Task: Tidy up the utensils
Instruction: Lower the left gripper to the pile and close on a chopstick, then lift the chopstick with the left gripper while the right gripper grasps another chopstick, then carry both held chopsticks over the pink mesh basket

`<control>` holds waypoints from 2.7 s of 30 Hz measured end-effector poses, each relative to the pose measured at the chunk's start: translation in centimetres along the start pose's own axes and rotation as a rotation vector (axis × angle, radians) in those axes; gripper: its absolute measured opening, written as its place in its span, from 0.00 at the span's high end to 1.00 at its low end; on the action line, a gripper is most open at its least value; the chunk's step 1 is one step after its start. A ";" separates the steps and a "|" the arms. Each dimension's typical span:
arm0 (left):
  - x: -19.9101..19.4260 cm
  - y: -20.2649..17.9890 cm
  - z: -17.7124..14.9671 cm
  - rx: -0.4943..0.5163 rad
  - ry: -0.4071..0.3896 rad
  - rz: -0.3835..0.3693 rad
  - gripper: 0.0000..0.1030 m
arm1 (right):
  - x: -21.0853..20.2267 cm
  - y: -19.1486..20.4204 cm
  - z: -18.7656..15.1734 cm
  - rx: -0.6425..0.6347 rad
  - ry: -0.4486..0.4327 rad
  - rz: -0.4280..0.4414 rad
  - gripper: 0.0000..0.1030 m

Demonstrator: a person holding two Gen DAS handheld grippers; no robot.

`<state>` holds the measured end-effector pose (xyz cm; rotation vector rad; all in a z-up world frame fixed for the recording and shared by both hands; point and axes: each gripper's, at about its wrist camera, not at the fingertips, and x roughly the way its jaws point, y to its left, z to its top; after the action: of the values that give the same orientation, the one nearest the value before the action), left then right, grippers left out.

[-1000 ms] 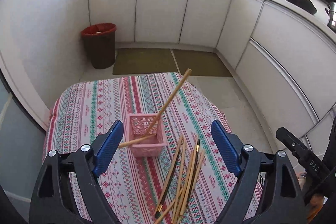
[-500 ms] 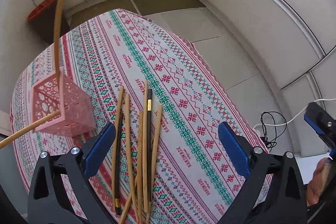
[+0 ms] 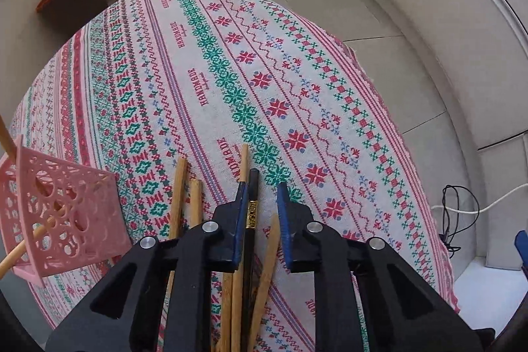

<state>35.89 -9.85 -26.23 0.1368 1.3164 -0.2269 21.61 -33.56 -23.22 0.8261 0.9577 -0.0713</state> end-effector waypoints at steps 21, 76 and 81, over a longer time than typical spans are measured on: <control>0.4 -1.8 -0.6 0.054 -0.012 0.072 0.94 | 1.4 0.1 0.0 -0.011 0.053 -0.020 0.07; -27.0 8.0 -18.1 -0.112 -0.541 -0.181 0.94 | 1.8 16.9 -6.7 -0.375 0.064 0.026 0.95; -28.4 8.2 -18.1 -0.135 -0.576 -0.174 0.94 | -3.4 18.5 -7.5 -0.423 0.006 0.089 0.95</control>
<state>14.19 4.73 -3.50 -0.1515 0.7649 -0.2981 21.77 -16.74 -11.99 0.4769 0.8988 0.2057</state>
